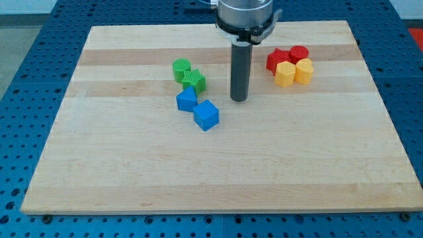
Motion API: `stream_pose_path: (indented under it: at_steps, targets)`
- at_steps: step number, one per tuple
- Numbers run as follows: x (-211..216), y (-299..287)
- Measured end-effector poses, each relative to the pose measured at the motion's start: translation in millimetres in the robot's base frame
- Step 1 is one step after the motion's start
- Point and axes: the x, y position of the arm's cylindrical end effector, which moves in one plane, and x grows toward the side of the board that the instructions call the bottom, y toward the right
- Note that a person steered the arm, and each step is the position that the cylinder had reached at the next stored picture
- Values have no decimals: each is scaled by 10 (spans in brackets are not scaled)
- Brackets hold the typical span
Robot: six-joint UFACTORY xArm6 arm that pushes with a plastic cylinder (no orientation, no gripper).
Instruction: Place the arm left to the blue cube
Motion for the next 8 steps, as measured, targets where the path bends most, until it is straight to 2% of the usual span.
stream_pose_path:
  at_steps: [3,5,8]
  targets:
    - [555,-4]
    - [835,-240]
    - [847,-770]
